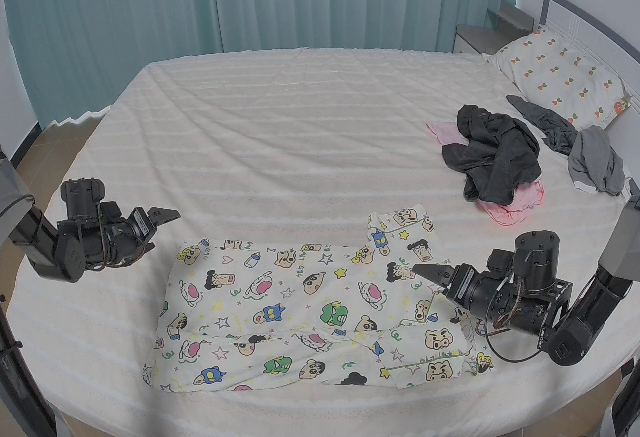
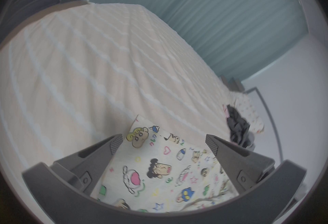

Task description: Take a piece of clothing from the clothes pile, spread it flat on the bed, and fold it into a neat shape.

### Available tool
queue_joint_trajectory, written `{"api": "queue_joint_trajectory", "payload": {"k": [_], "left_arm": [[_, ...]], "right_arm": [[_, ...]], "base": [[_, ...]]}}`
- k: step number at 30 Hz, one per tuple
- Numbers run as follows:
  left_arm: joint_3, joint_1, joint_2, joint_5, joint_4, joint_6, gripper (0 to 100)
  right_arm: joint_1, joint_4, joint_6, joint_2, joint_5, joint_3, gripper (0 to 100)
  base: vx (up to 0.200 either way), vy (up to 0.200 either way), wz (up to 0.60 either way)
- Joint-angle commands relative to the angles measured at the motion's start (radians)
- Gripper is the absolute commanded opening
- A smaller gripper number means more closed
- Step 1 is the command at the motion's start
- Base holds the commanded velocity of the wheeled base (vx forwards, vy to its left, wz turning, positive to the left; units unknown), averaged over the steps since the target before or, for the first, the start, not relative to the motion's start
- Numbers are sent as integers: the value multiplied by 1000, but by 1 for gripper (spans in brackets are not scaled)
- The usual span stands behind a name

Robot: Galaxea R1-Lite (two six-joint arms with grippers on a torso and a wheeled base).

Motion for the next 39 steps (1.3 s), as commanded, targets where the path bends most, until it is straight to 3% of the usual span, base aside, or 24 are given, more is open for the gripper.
{"api": "queue_joint_trajectory", "payload": {"k": [1, 4, 8, 30, 31, 39], "left_arm": [[-209, -14, 138, 26, 174, 193, 100], [-252, -16, 201, 26, 205, 291, 100], [-304, -24, 254, 28, 231, 314, 100], [-439, -87, 386, 90, 249, 302, 100], [-436, -88, 386, 89, 249, 302, 0], [-415, -80, 382, 90, 248, 296, 0]], "right_arm": [[1, 0, -2, -3, 1, 2, 100], [1, 0, -2, -2, 1, 2, 100], [4, 0, -2, 0, 1, 2, 100], [15, 0, -2, 6, 1, 8, 100], [15, -2, -2, 6, 1, 8, 100], [-13, 12, -15, -2, 1, -9, 100]], "base": [[0, 0, 0], [0, 0, 0], [0, 0, 0], [0, 0, 0], [0, 0, 0], [0, 0, 0]]}}
